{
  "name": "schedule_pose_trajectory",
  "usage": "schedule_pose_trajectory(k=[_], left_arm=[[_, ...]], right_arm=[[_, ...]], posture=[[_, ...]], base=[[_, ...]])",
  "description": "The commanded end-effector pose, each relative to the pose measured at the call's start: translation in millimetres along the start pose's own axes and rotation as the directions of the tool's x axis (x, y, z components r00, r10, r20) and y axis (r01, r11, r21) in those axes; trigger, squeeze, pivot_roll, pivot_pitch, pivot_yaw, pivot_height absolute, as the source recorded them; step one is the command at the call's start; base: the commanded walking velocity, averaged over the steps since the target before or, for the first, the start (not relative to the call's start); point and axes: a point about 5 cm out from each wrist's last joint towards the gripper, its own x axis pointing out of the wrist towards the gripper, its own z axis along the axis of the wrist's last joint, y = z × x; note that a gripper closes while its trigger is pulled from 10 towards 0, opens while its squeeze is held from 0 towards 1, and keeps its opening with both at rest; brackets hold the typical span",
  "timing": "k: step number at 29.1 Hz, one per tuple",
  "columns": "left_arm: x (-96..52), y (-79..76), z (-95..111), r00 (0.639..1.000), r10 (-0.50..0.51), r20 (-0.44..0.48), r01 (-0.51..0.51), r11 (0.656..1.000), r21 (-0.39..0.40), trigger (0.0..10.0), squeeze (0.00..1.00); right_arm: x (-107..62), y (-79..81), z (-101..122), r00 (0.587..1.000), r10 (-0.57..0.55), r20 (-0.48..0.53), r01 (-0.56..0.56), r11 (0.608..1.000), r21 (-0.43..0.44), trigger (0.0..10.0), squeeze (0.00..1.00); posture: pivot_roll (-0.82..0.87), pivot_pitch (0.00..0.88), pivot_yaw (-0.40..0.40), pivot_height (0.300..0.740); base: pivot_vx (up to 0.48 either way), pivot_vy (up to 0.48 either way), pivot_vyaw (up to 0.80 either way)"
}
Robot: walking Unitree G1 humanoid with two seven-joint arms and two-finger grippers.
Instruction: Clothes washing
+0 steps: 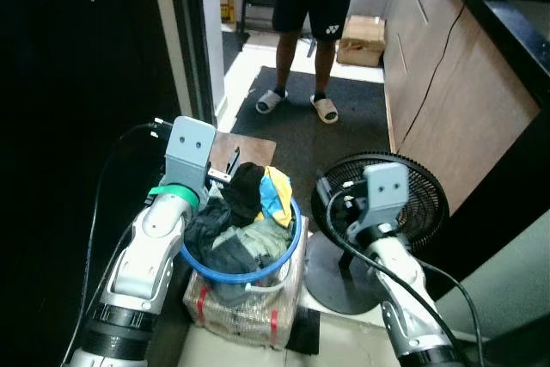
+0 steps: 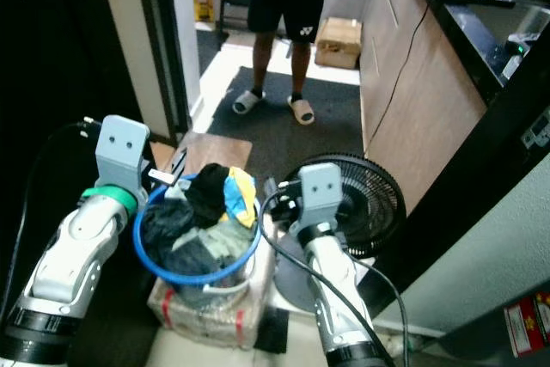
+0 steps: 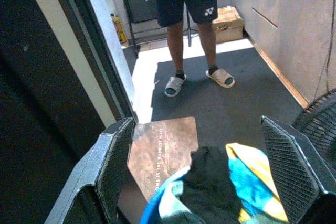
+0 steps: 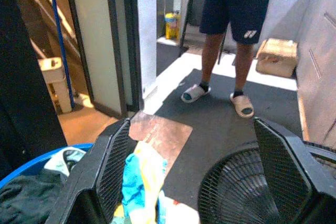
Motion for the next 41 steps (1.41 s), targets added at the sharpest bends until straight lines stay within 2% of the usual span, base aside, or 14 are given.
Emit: schedule_pose_trajectory(k=[1, 11, 15, 29, 41], left_arm=[[-0.6, 1.2, -4.3, 1.0, 0.005, -0.016, -0.005, 1.0, 0.006, 10.0, 0.0], [0.1, 0.2, -5.7, 1.0, 0.0, -0.025, 0.0, 1.0, 0.021, 10.0, 0.0], [0.7, 1.6, -6.4, 1.0, 0.01, -0.027, -0.01, 0.999, 0.03, 10.0, 0.0], [0.3, 0.1, -8.5, 0.999, 0.005, -0.036, -0.005, 1.0, 0.019, 10.0, 0.0], [-5.5, 0.7, -32.3, 0.992, 0.019, -0.125, -0.022, 1.0, -0.021, 10.0, 0.0]], right_arm=[[-0.1, 2.0, -1.6, 1.0, 0.01, -0.006, -0.01, 1.0, 0.0, 10.0, 0.0], [0.2, 0.9, -2.0, 1.0, 0.008, -0.007, -0.008, 1.0, -0.003, 10.0, 0.0], [0.1, 1.1, -1.8, 1.0, 0.01, -0.006, -0.01, 1.0, -0.004, 10.0, 0.0], [0.1, 1.5, -2.7, 1.0, 0.016, -0.007, -0.016, 1.0, -0.008, 10.0, 0.0], [-4.1, 2.1, -13.6, 0.999, -0.022, -0.041, 0.022, 1.0, 0.002, 10.0, 0.0]], posture=[[0.1, 0.009, 0.025, 0.733], [0.1, 0.007, 0.026, 0.733], [0.1, 0.007, 0.026, 0.733], [0.1, 0.0, 0.026, 0.733], [0.1, 0.014, 0.03, 0.733]], base=[[0.431, 0.0, 0.0], [0.0, 0.0, 0.0], [0.48, 0.0, 0.0], [0.0, 0.0, 0.0], [0.0, 0.0, 0.0]])
